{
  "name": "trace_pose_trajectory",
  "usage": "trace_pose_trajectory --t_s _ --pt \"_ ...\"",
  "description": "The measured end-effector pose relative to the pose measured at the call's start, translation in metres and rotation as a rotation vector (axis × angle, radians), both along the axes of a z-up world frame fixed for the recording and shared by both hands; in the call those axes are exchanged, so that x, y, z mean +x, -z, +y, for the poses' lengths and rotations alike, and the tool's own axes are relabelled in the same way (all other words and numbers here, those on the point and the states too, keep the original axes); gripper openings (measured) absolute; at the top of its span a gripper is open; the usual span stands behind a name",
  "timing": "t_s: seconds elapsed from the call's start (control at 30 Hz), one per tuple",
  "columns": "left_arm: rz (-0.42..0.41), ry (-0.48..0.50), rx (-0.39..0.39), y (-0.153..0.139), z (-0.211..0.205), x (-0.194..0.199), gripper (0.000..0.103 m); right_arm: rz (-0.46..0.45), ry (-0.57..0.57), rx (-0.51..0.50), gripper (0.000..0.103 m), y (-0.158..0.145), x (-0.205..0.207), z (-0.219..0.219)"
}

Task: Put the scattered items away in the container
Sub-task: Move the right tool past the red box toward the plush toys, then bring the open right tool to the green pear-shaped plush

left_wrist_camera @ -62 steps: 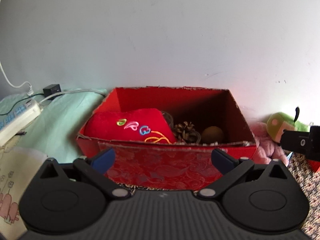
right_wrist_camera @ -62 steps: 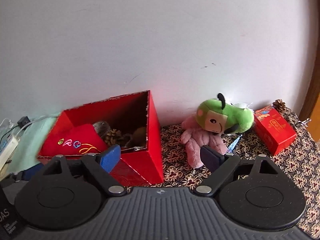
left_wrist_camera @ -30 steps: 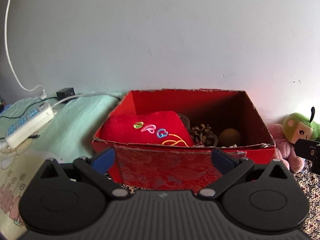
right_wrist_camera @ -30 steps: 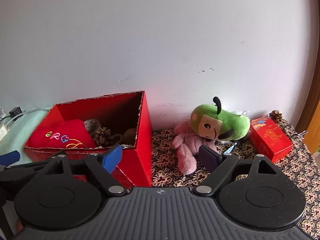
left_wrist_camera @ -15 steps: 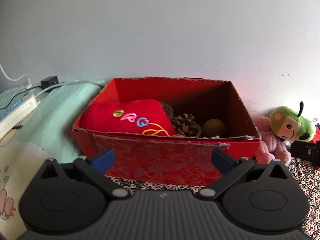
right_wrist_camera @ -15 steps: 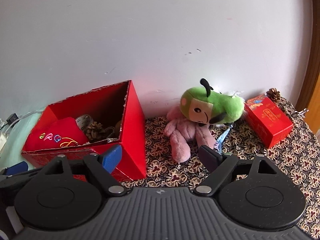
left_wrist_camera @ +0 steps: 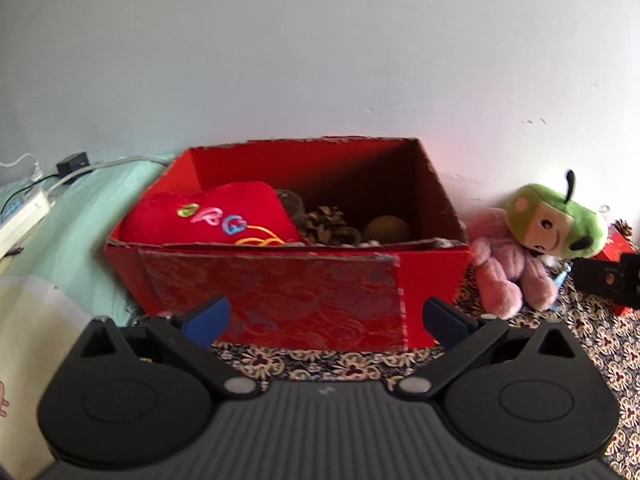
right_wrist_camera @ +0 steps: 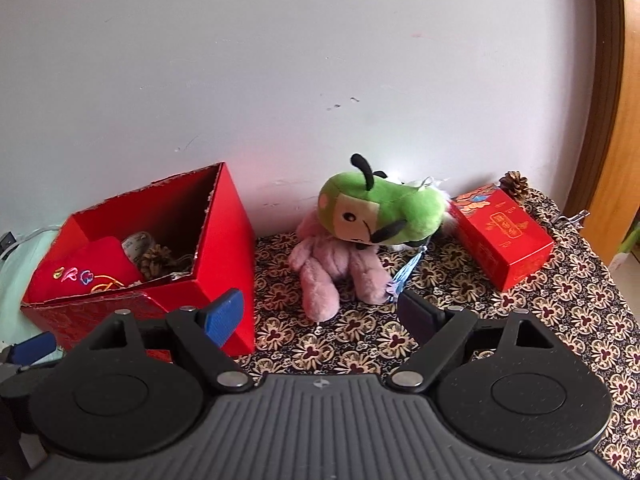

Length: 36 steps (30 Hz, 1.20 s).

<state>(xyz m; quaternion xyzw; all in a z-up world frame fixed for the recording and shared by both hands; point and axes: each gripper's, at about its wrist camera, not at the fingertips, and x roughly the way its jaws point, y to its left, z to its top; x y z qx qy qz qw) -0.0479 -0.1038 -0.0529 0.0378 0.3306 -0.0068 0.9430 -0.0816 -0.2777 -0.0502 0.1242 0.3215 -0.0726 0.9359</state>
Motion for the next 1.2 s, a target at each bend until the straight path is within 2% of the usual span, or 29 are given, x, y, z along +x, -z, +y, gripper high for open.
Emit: trace_pose_trajectory --t_s 0.37,0.57,0.77,0.97,1.2 --pt "0.012 0.089 -0.009 0.007 -0.035 -0.001 0.102 0.026 0.054 0.003 0.086 0.011 -0.005 -0.03" --pt "0.051 0.117 -0.076 0.014 -0.054 0.01 0.102 0.035 0.105 0.001 0.086 0.015 -0.01 -0.056" --pt "0.022 0.152 -0.03 0.019 -0.087 0.013 0.102 0.026 0.15 0.008 0.086 0.018 -0.016 -0.081" --pt "-0.005 0.156 -0.005 0.018 -0.103 0.019 0.102 0.012 0.186 -0.034 0.085 0.024 -0.02 -0.096" --pt "-0.002 0.187 0.016 0.021 -0.112 0.029 0.102 0.007 0.172 0.056 0.081 0.031 -0.017 -0.118"
